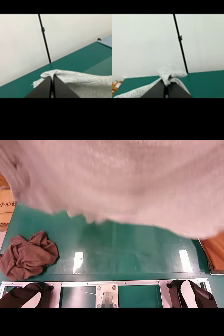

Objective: Fold the shirts.

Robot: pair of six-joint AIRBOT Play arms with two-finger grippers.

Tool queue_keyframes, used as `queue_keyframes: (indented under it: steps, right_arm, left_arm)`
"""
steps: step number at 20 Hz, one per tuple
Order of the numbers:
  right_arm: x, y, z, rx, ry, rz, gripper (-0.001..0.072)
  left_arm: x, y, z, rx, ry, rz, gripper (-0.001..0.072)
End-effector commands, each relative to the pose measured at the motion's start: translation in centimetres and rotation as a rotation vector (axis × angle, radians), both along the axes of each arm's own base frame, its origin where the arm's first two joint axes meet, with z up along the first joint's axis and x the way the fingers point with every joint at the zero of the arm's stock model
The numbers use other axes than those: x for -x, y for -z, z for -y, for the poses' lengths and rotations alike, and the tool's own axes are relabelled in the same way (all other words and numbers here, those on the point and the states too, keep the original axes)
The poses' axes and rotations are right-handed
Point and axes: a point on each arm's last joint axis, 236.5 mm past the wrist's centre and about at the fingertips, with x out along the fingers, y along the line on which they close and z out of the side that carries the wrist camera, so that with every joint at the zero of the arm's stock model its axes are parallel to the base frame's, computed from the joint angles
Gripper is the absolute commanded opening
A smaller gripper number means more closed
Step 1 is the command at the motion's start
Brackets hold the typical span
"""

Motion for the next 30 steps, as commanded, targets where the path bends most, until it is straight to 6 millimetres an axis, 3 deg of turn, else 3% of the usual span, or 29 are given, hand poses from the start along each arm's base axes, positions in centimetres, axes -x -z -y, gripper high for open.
queue_keyframes:
  steps: [1, 3, 5, 8, 10, 12, 14, 17, 18, 19, 20, 21, 22, 25, 26, 27, 30]
  right_arm:
    - [-2.8, 4.2, 2.1, -0.082, 0.01, -0.093, 0.001]
    - [-6.8, 10.1, 4.7, -0.166, 0.012, -0.193, 0.0009]
    - [-11.1, 17.8, 6.4, -0.256, -0.014, -0.303, 0.001]
    - [-17.0, 31.3, 7.3, -0.329, -0.006, -0.499, 0.001]
    - [-20.2, 38.8, 7.3, -0.333, 0.013, -0.615, 0.001]
    - [-22.9, 44.2, 6.8, -0.348, 0.012, -0.692, 0.0009]
    - [-25.4, 47.8, 5.9, -0.368, -0.025, -0.738, 0.001]
    - [-27.7, 49.8, 6.4, -0.383, -0.029, -0.763, 0.002]
    - [-28.0, 49.4, 7.0, -0.383, -0.023, -0.752, 0.0148]
    - [-28.1, 48.8, 7.6, -0.389, -0.028, -0.743, 0.0342]
    - [-27.9, 47.7, 8.0, -0.401, -0.055, -0.74, 0.0447]
    - [-27.3, 46.7, 8.6, -0.431, -0.086, -0.746, 0.0444]
    - [-26.4, 45.7, 9.3, -0.466, -0.108, -0.754, 0.0411]
    - [-22.9, 44.0, 11.1, -0.527, -0.184, -0.789, 0.017]
    - [-21.5, 43.7, 11.3, -0.55, -0.221, -0.808, 0.0054]
    - [-20.1, 43.5, 11.2, -0.575, -0.253, -0.829, 0.001]
    - [-16.7, 44.0, 10.3, -0.627, -0.273, -0.88, 0.0009]
  left_arm:
    - [-4.1, 3.7, 0.6, -0.004, -0.006, -0.086, 0.002]
    - [-8.2, 8.1, 1.3, -0.011, -0.006, -0.198, 0.0021]
    - [-13.3, 14.1, 2.2, -0.025, -0.008, -0.341, 0.0021]
    - [-20.8, 24.0, 3.4, -0.037, -0.021, -0.536, 0.0021]
    - [-25.5, 30.7, 3.9, -0.036, -0.042, -0.631, 0.0021]
    - [-28.6, 36.7, 4.9, 0.006, -0.042, -0.716, 0.0021]
    - [-30.3, 41.3, 5.7, 0.044, -0.04, -0.787, 0.0021]
    - [-30.7, 44.8, 6.1, 0.047, -0.04, -0.853, 0.0022]
    - [-30.5, 45.0, 6.0, 0.036, -0.04, -0.86, 0.0023]
    - [-30.2, 44.9, 6.1, 0.027, -0.028, -0.873, 0.0025]
    - [-29.6, 44.7, 6.0, -0.004, -0.018, -0.891, 0.0174]
    - [-28.8, 44.7, 5.7, -0.048, -0.009, -0.916, 0.049]
    - [-28.1, 44.7, 5.3, -0.087, -0.006, -0.944, 0.0544]
    - [-25.8, 44.5, 3.2, -0.225, -0.021, -1.023, 0.054]
    - [-25.3, 44.3, 2.5, -0.255, -0.039, -1.046, 0.0369]
    - [-24.7, 44.1, 1.7, -0.292, -0.055, -1.064, 0.0048]
    - [-22.9, 43.8, 0.5, -0.322, -0.082, -1.128, 0.002]
